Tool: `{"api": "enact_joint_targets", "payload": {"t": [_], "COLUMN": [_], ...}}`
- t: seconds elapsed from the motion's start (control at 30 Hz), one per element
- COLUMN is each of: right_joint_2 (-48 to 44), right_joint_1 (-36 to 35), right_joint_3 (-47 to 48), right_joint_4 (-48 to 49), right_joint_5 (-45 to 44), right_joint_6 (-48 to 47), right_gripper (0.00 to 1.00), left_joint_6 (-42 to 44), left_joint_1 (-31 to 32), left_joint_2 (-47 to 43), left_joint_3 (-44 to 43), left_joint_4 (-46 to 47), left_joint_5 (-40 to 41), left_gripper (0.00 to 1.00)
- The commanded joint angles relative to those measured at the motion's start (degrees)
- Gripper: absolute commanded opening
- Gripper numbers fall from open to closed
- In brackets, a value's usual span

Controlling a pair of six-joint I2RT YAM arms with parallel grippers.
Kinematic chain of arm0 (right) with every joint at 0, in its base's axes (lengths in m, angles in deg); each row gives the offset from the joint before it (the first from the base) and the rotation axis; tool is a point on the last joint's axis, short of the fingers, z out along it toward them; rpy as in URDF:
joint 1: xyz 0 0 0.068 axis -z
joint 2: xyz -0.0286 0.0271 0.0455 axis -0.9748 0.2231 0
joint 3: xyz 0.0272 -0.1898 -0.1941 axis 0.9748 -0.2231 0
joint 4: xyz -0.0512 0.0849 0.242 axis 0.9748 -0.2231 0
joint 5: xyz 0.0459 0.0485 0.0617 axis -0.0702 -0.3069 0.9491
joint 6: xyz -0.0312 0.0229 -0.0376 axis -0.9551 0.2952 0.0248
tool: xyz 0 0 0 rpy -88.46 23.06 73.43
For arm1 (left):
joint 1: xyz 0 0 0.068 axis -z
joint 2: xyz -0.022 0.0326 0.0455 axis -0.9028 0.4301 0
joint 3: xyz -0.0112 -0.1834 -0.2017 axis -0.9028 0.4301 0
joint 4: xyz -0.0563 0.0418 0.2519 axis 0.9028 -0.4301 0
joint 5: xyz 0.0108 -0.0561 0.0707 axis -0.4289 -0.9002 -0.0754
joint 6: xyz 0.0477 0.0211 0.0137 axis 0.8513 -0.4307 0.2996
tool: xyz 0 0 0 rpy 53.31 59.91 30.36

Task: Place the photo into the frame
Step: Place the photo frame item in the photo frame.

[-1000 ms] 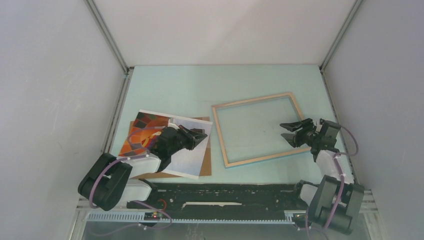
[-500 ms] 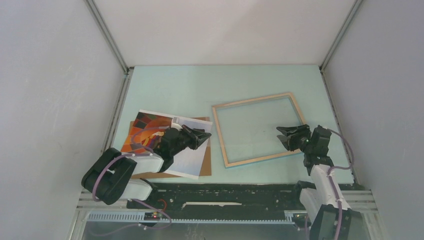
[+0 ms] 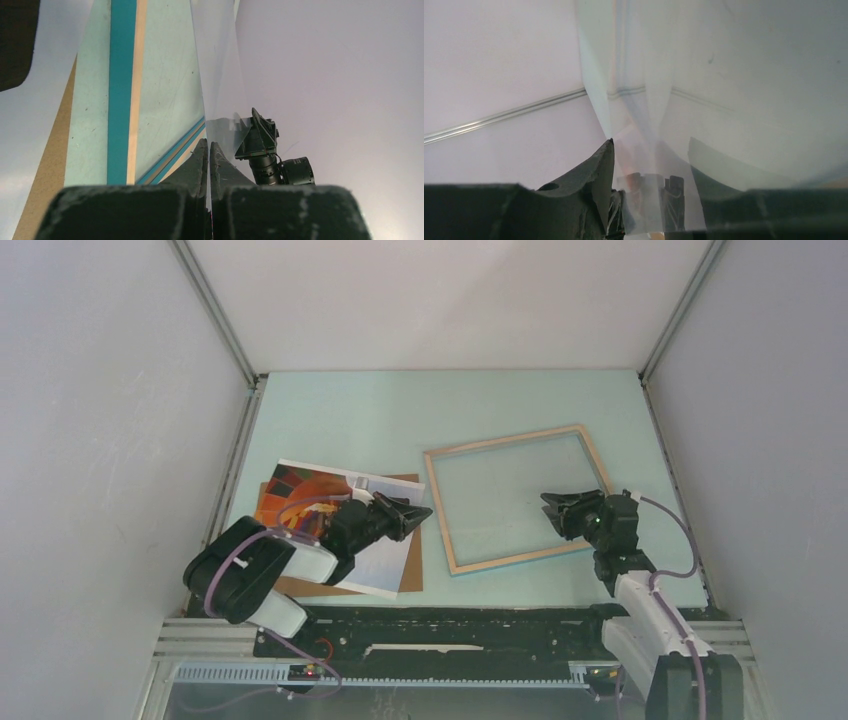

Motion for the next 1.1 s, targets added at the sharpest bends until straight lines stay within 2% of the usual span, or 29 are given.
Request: {"api": "enact_joint_targets", "payload": {"t": [0.0, 0.13, 0.3, 0.4, 0.47, 0.67, 0.83, 0.93, 1.07], "right_joint_2": [-0.5, 0.31, 2.2, 3.22, 3.61, 5.54, 7.38, 7.9, 7.76], "right_joint_1": [-6.59, -11.16, -13.49, -14.55, -15.02, -15.66, -15.87, -15.94, -15.91], "right_joint_3": [-0.22, -1.1, -1.12, -1.08, -1.06, -1.43, -1.23, -0.82, -0.56], "right_joint_4": [3.47, 6.1, 7.21, 7.02, 7.25, 8.37, 9.17, 9.8, 8.58], "right_joint_5": [-8.49, -12.62, -15.55, -17.08, -17.84, -20.51, -21.6, -22.23, -23.28], "right_joint_6": [3.01, 5.85, 7.95, 9.18, 9.07, 9.77, 10.06, 9.94, 10.14], "right_gripper": [0.44, 0.43, 0.42, 0.41, 0.36, 0.35, 0.27, 0.26, 0.12], "left_joint_6": [-1.59, -3.39, -4.98, -4.85, -4.36, -4.58, -4.06, -3.85, -3.43], "left_joint_1": [1.68, 2.95, 3.99, 4.56, 4.98, 5.34, 5.5, 5.54, 5.52], "left_joint_2": [2.66, 5.66, 7.98, 7.38, 6.98, 8.77, 9.15, 9.21, 10.07], "left_joint_3": [0.79, 0.74, 1.34, 1.64, 1.65, 1.22, 0.8, 1.14, 1.68], "left_joint_4": [7.15, 11.42, 16.1, 16.26, 15.71, 15.16, 15.78, 15.44, 15.38], "left_joint_5": [0.98, 0.9, 1.23, 2.08, 2.43, 1.63, 0.97, 0.93, -0.02], "left_gripper": [0.0, 0.0, 0.0, 0.0, 0.0, 0.0, 0.0, 0.0, 0.02]}}
